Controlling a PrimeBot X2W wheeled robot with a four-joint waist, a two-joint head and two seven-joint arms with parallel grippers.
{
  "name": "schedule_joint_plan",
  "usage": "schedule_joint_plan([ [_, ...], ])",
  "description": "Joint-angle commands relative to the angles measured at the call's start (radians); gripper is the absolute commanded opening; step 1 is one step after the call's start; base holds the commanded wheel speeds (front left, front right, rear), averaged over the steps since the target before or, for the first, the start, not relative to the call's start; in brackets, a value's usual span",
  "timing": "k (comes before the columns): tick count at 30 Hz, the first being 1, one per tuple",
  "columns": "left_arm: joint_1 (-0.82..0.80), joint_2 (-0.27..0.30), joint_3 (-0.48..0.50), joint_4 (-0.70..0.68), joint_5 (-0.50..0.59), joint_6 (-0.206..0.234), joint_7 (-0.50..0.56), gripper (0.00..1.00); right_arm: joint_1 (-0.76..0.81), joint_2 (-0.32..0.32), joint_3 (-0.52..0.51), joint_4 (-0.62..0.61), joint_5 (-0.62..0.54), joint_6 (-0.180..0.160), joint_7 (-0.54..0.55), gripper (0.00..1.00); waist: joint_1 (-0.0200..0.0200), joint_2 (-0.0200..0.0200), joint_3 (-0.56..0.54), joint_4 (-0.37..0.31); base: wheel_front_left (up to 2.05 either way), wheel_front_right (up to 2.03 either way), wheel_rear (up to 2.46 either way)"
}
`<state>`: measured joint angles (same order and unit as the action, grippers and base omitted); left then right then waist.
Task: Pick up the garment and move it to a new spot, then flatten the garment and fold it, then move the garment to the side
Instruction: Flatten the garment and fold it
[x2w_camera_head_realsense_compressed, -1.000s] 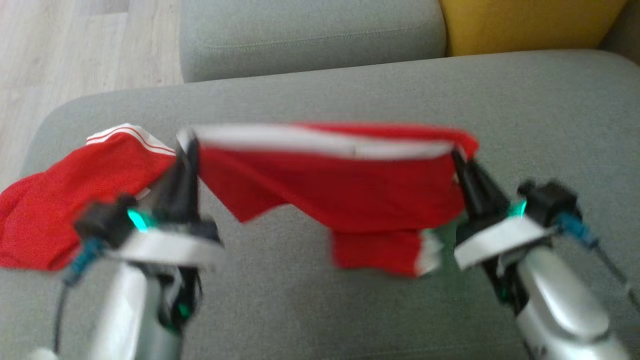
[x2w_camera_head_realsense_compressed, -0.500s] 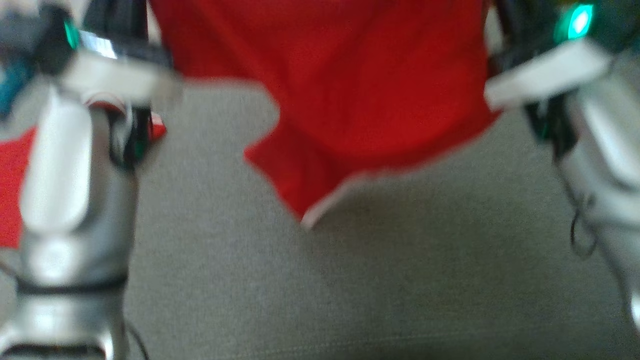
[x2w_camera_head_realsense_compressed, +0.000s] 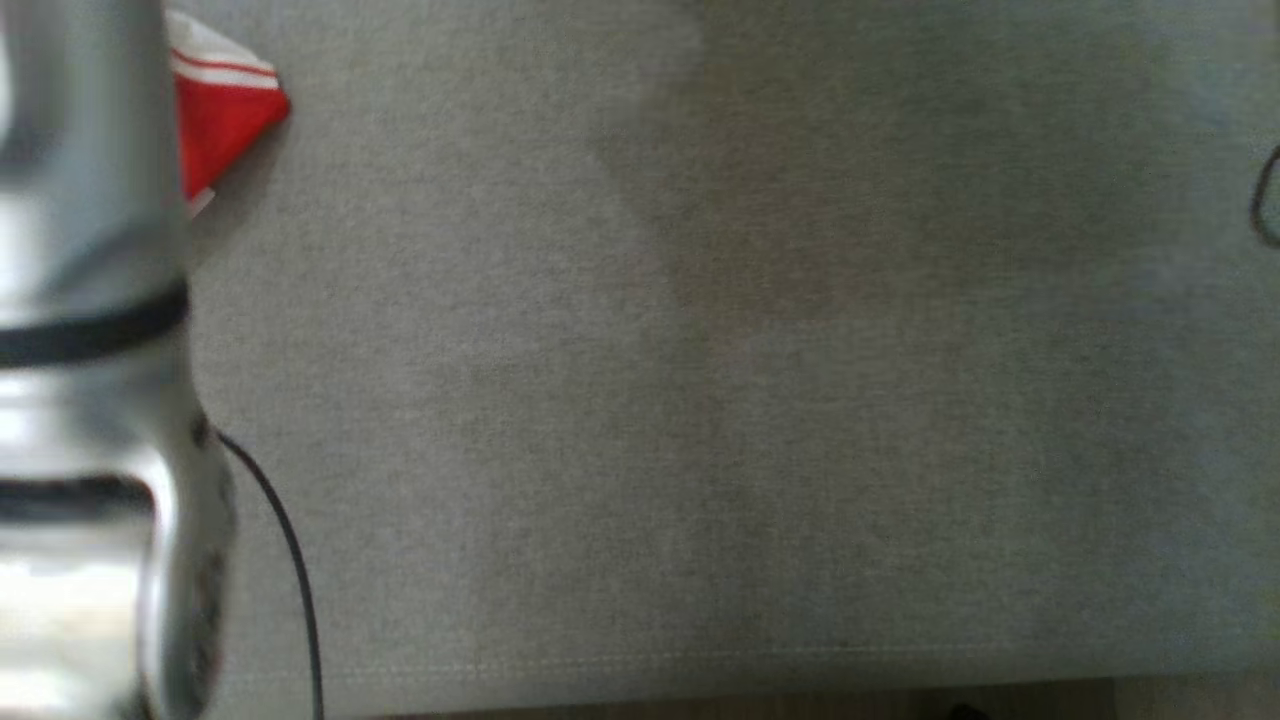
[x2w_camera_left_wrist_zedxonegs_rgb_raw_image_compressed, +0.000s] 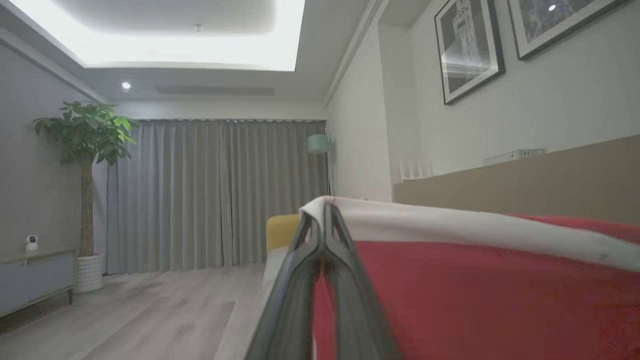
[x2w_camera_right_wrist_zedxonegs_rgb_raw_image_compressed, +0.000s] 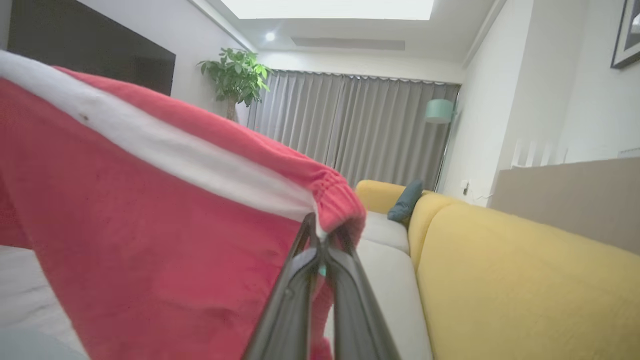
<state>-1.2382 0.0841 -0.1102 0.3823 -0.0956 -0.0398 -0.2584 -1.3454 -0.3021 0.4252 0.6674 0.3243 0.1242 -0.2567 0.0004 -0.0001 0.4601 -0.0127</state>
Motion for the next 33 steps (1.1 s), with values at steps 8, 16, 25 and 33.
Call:
schedule_joint_plan([
  [8, 0.412, -0.021, 0.054, 0.003, -0.072, -0.02, -0.003, 0.0, 0.337, 0.044, 0.078, 0.039, 0.039, 0.007, -0.005, 0.0, -0.0004, 0.0001, -0.045, -0.013, 0.0, 0.0, 0.0],
  [16, 0.78, -0.033, 0.051, 0.06, -0.242, 0.011, -0.003, 0.0, 0.658, 0.067, 0.191, 0.055, 0.203, 0.007, -0.005, 0.0, -0.0004, 0.0001, -0.154, -0.049, 0.0, 0.0, 0.0],
  [25, 1.071, -0.034, 0.005, 0.06, -0.309, 0.046, -0.003, 0.0, 0.909, 0.032, 0.313, 0.035, 0.309, 0.007, -0.005, 0.0, -0.0004, 0.0001, -0.338, -0.053, 0.0, 0.0, 0.0],
  [33, 1.265, -0.034, -0.02, 0.066, -0.293, 0.034, -0.003, 0.0, 1.075, 0.004, 0.393, 0.009, 0.423, 0.007, -0.001, 0.0, -0.0004, 0.0001, -0.466, -0.034, 0.0, 0.0, 0.0],
])
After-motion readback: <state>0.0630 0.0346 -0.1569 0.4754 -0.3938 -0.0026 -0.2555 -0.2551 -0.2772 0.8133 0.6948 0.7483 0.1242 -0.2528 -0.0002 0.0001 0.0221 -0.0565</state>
